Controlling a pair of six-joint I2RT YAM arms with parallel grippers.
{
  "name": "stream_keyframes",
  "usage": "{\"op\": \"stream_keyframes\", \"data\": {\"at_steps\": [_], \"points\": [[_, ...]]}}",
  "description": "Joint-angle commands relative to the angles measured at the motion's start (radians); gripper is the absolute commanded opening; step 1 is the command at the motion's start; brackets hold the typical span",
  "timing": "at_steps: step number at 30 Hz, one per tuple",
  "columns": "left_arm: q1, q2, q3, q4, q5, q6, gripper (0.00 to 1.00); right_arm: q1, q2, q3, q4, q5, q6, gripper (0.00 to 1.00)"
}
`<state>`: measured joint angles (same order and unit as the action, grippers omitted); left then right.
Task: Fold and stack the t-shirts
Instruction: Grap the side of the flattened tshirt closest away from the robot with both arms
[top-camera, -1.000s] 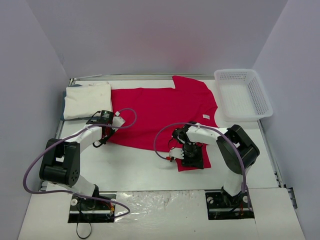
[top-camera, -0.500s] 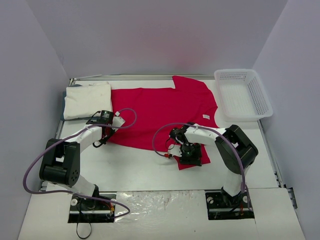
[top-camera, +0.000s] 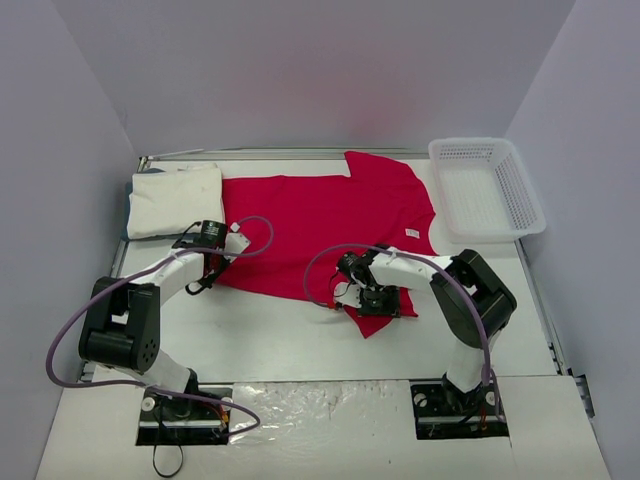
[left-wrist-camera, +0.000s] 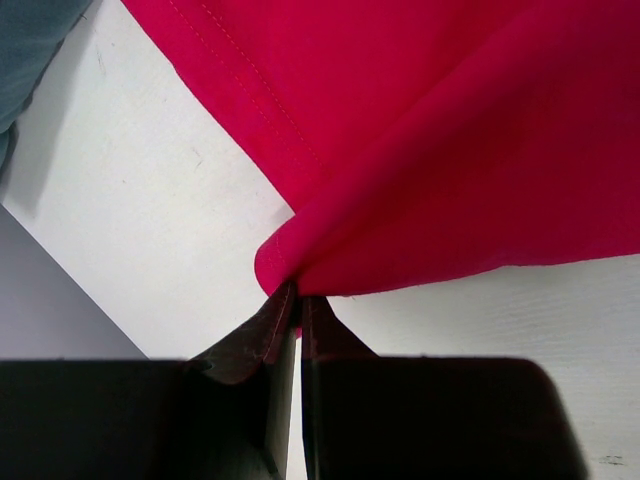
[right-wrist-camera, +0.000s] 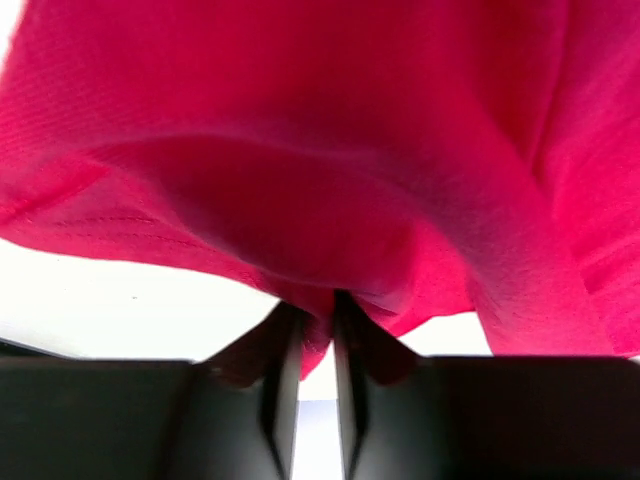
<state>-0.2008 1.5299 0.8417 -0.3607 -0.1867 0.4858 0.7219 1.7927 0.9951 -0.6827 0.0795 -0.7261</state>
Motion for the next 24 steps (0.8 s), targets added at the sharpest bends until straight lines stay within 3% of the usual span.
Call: {"op": "stream_keyframes", "data": {"at_steps": [1,8,16,24], "points": [[0.009,-0.025,0.01,-0.001,-0.003,-0.006,0.02,0.01,0.028,-0.044,0.177,-0.089,0.002,0.12],[0.009,-0.051,0.023,-0.038,0.035,-0.003,0.02,0.01,-0.036,-0.007,0.002,-0.168,-0.001,0.0],[0.005,-0.192,-0.004,-0.102,0.127,0.039,0.02,-0.027,-0.165,0.016,-0.225,-0.205,-0.025,0.0],[-0.008,-0.26,-0.064,-0.104,0.135,0.076,0.02,-0.163,-0.253,0.066,-0.393,-0.276,-0.069,0.0]]}}
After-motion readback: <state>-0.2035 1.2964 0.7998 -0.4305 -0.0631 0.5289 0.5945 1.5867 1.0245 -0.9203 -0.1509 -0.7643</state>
